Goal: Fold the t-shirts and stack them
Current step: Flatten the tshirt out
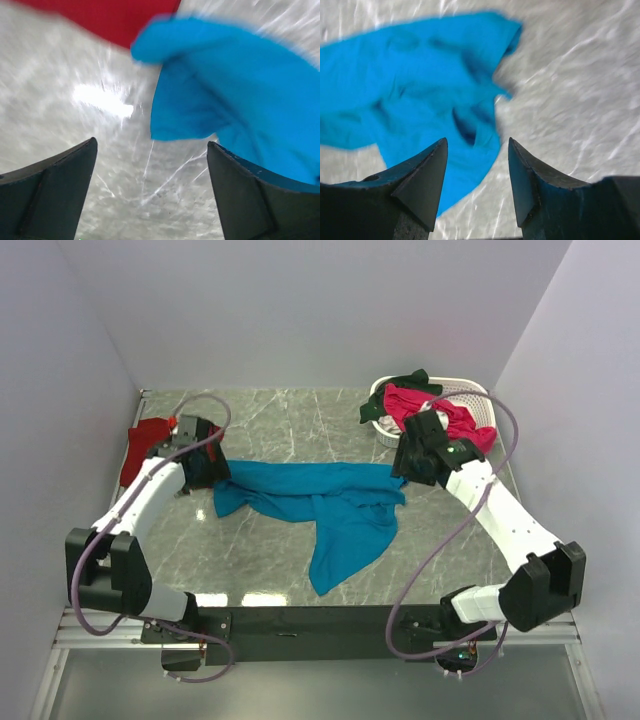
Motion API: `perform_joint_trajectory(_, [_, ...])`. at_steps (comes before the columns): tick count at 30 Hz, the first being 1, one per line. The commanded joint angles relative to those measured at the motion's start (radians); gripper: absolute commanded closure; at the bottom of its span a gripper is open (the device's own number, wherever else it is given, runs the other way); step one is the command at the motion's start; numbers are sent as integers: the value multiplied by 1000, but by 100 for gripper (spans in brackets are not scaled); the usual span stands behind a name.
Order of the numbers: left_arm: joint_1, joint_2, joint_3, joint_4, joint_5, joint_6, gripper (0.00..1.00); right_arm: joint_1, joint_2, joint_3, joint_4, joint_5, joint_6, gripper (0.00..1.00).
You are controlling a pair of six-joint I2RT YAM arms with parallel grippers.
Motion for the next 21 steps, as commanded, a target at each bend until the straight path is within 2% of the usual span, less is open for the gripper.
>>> perform_joint_trajectory(1, [-6, -2, -131, 64, 70, -105, 10, 59, -52, -54, 6, -55, 43, 41])
perform_joint_trajectory(7, [-6, 26, -215, 145, 69, -147, 29, 126, -48, -97, 54, -115, 100, 41])
perform_joint_trajectory(15, [-4, 108, -243, 231, 66, -153, 35, 247, -26, -131, 49, -102, 126, 42])
perform_joint_trajectory(21, [-4, 144, -254, 262, 73, -153, 42, 286, -38, -169, 52, -104, 157, 42])
